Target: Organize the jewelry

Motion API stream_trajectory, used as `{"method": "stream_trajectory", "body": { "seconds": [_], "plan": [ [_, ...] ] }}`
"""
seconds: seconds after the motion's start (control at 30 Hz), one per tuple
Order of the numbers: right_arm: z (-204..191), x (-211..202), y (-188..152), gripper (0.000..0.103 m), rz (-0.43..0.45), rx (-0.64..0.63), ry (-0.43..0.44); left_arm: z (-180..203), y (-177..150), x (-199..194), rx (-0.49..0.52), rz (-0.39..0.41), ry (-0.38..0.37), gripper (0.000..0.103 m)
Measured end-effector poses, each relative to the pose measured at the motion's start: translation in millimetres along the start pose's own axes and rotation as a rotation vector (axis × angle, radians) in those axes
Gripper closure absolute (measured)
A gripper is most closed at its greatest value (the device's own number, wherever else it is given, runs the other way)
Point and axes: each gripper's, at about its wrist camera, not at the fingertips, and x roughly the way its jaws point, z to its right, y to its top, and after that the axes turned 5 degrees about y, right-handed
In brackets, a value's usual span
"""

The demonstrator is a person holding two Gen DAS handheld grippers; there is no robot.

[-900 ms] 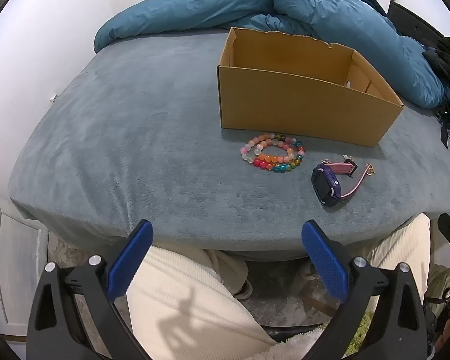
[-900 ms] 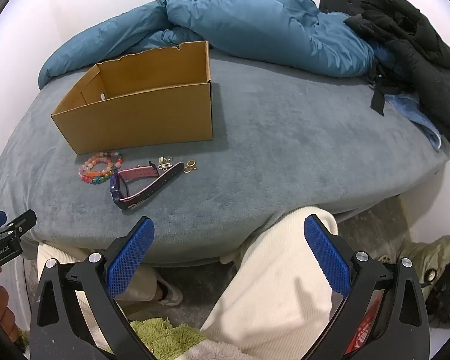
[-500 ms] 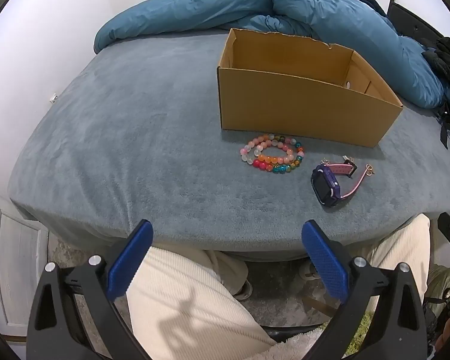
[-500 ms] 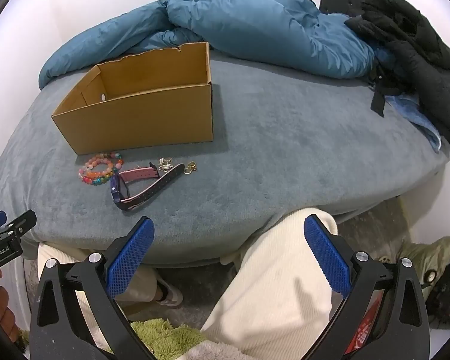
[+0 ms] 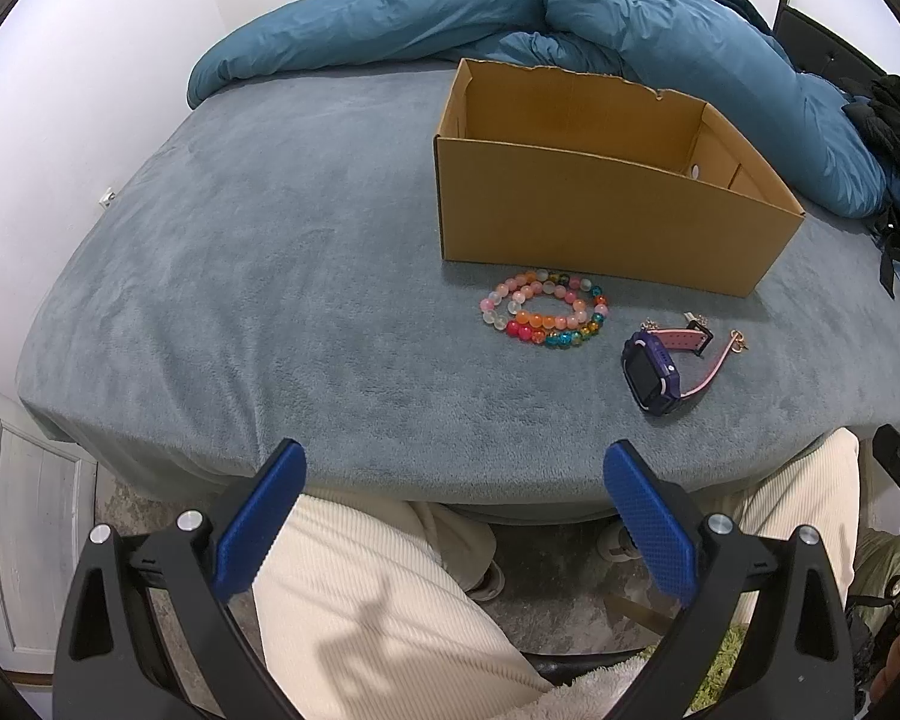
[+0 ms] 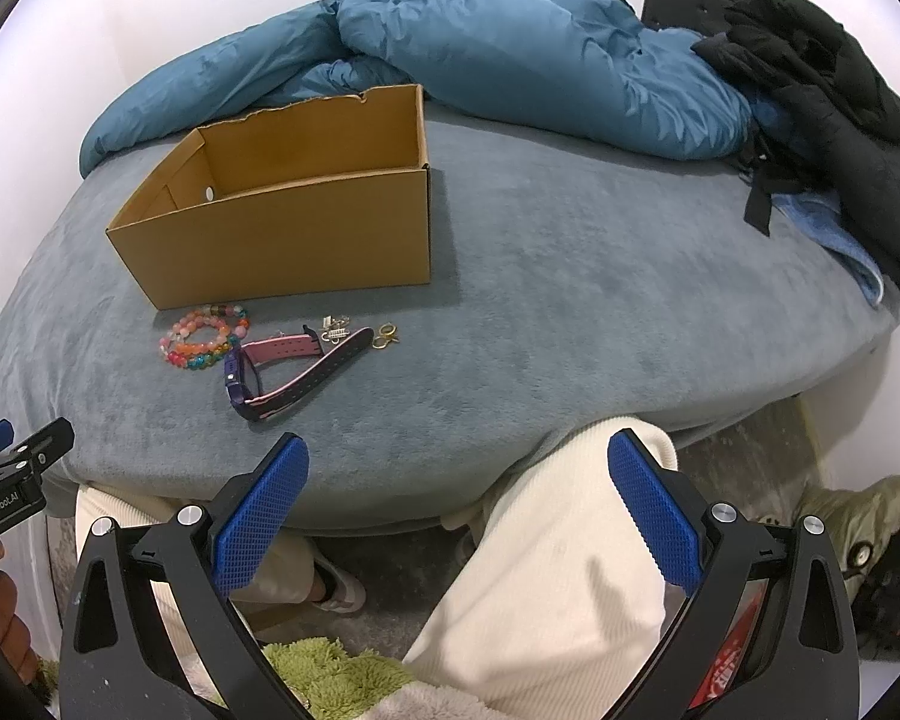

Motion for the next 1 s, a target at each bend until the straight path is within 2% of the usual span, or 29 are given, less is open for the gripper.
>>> {"method": "stream_trajectory", "body": {
  "seconds": [1.0],
  "plan": [
    [0.6,0.7,2.5,0.007,0.001,-0.002,0.001,-0.1,-0.2,-0.2,-0.002,0.002,0.0,0.006]
  ]
}}
